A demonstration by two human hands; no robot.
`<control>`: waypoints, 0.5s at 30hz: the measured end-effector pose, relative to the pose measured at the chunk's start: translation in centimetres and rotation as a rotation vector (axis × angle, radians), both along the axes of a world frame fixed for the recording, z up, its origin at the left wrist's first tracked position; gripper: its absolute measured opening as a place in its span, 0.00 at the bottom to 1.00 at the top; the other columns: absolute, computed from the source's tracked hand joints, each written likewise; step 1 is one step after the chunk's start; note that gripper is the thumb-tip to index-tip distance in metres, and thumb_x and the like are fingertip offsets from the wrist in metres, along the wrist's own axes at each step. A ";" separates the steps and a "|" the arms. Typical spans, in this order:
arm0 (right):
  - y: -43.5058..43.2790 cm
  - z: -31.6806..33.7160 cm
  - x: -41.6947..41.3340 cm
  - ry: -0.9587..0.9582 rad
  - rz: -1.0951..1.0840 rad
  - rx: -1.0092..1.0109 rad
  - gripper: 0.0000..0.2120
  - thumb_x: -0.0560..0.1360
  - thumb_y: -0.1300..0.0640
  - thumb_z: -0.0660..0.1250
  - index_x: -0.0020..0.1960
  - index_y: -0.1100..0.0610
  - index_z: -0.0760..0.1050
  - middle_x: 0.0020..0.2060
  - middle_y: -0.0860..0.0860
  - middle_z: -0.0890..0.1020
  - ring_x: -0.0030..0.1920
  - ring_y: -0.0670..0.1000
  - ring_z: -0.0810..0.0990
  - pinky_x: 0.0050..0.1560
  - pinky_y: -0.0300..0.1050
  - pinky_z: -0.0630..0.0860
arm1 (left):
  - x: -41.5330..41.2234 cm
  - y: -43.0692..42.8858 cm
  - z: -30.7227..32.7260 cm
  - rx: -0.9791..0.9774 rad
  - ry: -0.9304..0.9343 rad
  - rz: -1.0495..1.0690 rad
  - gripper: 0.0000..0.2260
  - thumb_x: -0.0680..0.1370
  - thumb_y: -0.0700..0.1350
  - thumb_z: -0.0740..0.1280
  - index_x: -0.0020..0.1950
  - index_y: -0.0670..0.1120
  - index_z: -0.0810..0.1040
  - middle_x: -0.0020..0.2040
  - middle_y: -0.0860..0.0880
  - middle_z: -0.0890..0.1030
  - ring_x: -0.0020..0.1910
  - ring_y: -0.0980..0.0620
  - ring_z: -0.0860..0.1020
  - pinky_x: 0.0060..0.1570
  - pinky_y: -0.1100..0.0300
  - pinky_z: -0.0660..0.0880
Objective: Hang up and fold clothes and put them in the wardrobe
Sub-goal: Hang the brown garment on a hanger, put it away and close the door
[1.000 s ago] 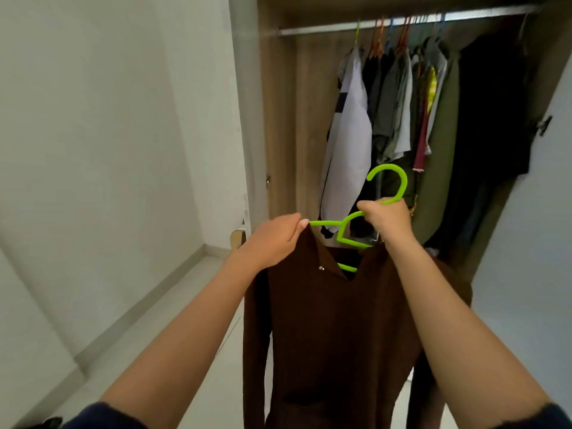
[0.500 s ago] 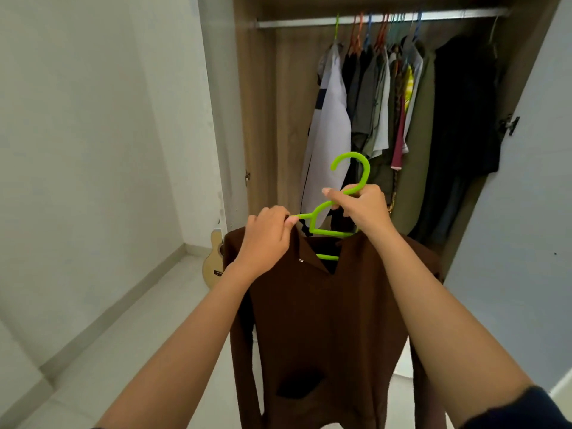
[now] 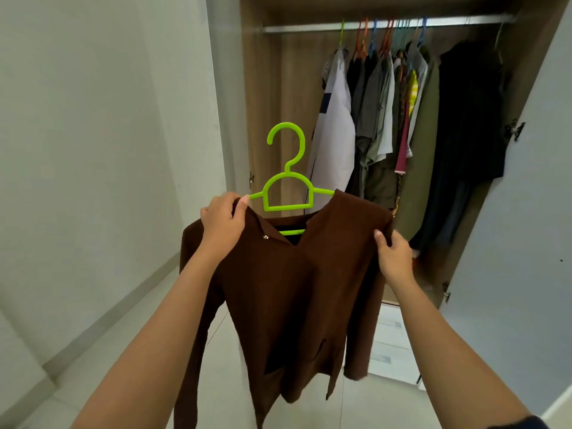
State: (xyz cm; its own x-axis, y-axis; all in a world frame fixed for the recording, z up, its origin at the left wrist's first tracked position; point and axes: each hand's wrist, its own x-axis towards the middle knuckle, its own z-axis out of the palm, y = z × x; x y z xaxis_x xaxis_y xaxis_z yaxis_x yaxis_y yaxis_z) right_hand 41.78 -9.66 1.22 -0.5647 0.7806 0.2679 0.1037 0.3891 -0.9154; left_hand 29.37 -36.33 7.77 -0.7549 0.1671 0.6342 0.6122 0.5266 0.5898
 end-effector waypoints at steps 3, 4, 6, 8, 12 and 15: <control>0.1 0.7 -0.5 0.065 -0.102 -0.134 0.14 0.81 0.50 0.54 0.58 0.55 0.74 0.57 0.56 0.79 0.60 0.59 0.74 0.67 0.62 0.62 | -0.3 -1.1 0.0 0.013 0.005 0.016 0.14 0.82 0.49 0.56 0.51 0.40 0.76 0.39 0.49 0.72 0.45 0.48 0.70 0.51 0.56 0.57; 0.2 0.9 -0.5 0.094 -0.149 -0.202 0.14 0.81 0.50 0.54 0.57 0.55 0.74 0.57 0.57 0.78 0.60 0.60 0.74 0.68 0.62 0.61 | -0.4 -1.4 -0.1 0.016 0.005 0.024 0.14 0.82 0.49 0.56 0.50 0.40 0.76 0.39 0.49 0.72 0.45 0.48 0.70 0.51 0.56 0.57; 0.3 1.4 -0.6 0.091 -0.219 -0.288 0.14 0.81 0.50 0.54 0.57 0.55 0.75 0.57 0.56 0.78 0.60 0.60 0.73 0.70 0.59 0.58 | -0.5 -1.8 -0.2 0.025 0.007 0.035 0.14 0.82 0.49 0.56 0.50 0.41 0.76 0.38 0.50 0.72 0.45 0.48 0.70 0.52 0.55 0.57; 0.0 1.8 -0.5 0.024 -0.244 -0.298 0.13 0.80 0.51 0.56 0.58 0.55 0.75 0.57 0.54 0.78 0.61 0.60 0.72 0.70 0.57 0.55 | -0.5 -1.8 -0.3 0.035 0.001 0.044 0.14 0.82 0.48 0.57 0.50 0.41 0.76 0.38 0.51 0.71 0.45 0.49 0.70 0.53 0.55 0.57; -0.5 2.4 -0.3 0.073 -0.169 -0.079 0.11 0.76 0.59 0.62 0.57 0.51 0.75 0.58 0.51 0.77 0.61 0.54 0.73 0.68 0.59 0.60 | -0.5 -1.8 -0.6 0.042 -0.021 0.075 0.14 0.82 0.48 0.57 0.51 0.40 0.77 0.39 0.50 0.71 0.47 0.48 0.70 0.55 0.54 0.58; -0.6 3.1 -0.1 0.180 0.005 0.228 0.14 0.75 0.57 0.65 0.61 0.51 0.74 0.60 0.51 0.74 0.62 0.52 0.72 0.66 0.60 0.65 | -0.5 -1.5 -0.7 0.020 -0.019 0.079 0.14 0.82 0.48 0.57 0.51 0.40 0.77 0.39 0.49 0.72 0.48 0.47 0.71 0.53 0.55 0.58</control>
State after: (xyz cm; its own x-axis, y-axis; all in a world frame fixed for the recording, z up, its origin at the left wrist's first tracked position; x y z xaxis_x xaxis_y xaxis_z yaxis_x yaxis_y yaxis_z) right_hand 41.65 -10.24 4.32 -0.4962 0.6858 0.5324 -0.0551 0.5871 -0.8076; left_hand 28.85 -37.87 7.04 -0.7774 0.0936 0.6220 0.5573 0.5610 0.6121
